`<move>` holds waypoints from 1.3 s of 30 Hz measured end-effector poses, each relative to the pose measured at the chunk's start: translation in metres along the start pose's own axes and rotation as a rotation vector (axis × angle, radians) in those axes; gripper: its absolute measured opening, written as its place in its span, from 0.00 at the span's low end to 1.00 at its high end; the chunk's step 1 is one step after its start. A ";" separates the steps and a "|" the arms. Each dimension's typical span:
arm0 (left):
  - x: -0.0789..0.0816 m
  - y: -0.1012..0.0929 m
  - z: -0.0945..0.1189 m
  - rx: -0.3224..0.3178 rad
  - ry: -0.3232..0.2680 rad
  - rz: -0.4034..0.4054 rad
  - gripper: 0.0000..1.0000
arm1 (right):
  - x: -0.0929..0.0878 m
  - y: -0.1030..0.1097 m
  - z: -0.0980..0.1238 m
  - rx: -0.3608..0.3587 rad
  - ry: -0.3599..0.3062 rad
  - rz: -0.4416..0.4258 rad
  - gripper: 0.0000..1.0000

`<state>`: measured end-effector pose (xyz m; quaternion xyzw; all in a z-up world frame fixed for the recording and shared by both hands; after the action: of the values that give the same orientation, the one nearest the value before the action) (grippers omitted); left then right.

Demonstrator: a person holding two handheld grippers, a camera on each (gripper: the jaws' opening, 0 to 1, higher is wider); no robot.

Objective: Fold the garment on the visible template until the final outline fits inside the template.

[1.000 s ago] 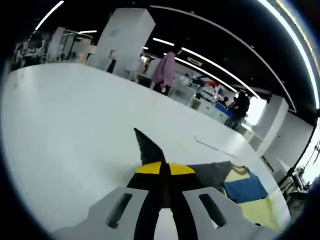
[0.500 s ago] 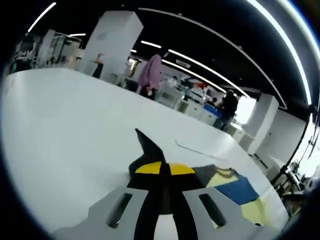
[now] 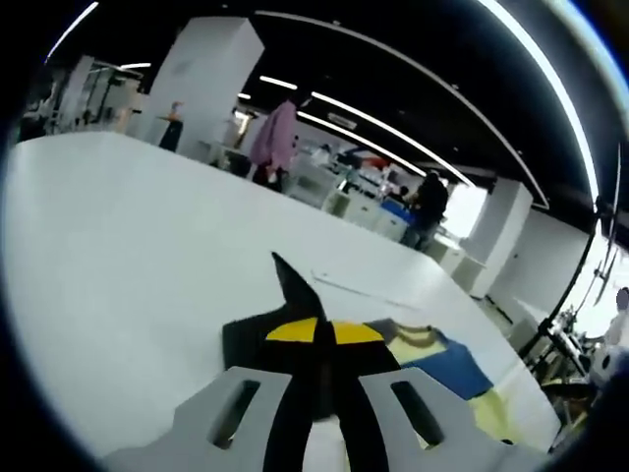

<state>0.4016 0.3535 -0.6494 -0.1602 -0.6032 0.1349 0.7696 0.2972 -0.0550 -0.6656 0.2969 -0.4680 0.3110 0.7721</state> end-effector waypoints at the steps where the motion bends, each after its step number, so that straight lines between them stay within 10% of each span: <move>1: -0.001 -0.003 -0.001 -0.008 0.003 -0.004 0.00 | 0.000 0.000 0.000 0.000 -0.001 -0.002 0.99; 39: -0.038 -0.112 -0.044 -0.296 0.107 -0.010 0.00 | -0.011 -0.001 0.003 -0.013 0.016 -0.035 0.98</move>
<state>0.4372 0.2325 -0.6475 -0.2758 -0.5755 0.0321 0.7692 0.2921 -0.0604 -0.6744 0.2975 -0.4584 0.2971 0.7830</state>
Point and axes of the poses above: the point that each gripper's makers call its tool centre point, and the gripper's own axes: z roughly backward along the fingers, y roughly to its left, x roughly out of its top, the point moved 7 cm from there along z, roughly backward along the fingers, and after that the axes turned 2 degrees about -y, right-handed, at the moved point
